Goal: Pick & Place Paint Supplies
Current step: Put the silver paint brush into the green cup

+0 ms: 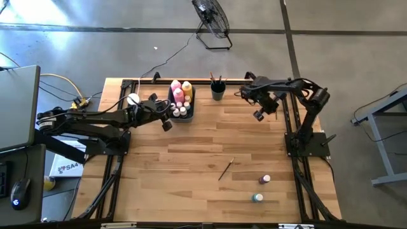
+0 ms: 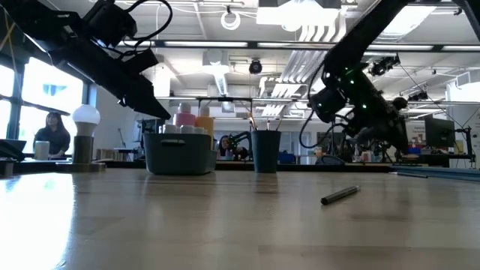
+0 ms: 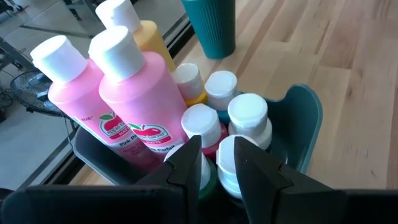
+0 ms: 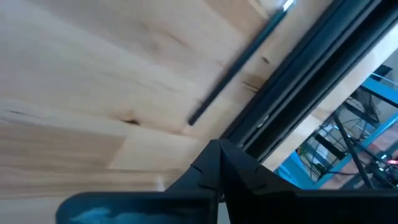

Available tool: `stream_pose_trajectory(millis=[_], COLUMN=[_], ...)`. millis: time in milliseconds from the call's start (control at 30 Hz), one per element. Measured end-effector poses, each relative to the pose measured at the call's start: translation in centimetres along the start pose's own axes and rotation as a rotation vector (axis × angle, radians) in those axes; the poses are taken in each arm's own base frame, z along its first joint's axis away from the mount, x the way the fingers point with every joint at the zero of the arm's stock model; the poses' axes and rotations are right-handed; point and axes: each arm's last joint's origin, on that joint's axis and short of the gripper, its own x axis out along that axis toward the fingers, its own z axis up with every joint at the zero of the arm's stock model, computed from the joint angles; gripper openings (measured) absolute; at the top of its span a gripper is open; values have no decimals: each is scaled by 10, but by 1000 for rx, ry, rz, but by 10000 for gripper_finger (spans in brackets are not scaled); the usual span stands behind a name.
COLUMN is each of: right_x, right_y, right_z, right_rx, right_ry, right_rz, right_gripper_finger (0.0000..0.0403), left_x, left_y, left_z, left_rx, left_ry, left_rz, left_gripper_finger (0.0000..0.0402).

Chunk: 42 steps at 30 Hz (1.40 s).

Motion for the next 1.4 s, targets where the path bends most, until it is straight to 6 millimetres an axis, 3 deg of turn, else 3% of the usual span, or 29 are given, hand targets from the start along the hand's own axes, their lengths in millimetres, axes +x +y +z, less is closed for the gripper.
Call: stream_pose_trajectory(millis=[333, 733, 1000, 1400], right_x=[31, 48, 51, 75], right_y=[-2, 1, -5, -3], right_z=[-29, -27, -19, -22], right_rx=[125, 170, 224, 291], right_ry=[-179, -283, -329, -342], right_rz=[2, -94, -108, -89], right_gripper_finger=[2, 2, 2, 2], left_x=[0, 0, 0, 0], left_y=[0, 0, 0, -1], left_z=[1, 1, 1, 1], left_rx=[-6, -9, -27, -34], left_ry=[-9, -8, -8, -6], left_rz=[1, 1, 1, -21], left_gripper_finger=[90, 90, 90, 90])
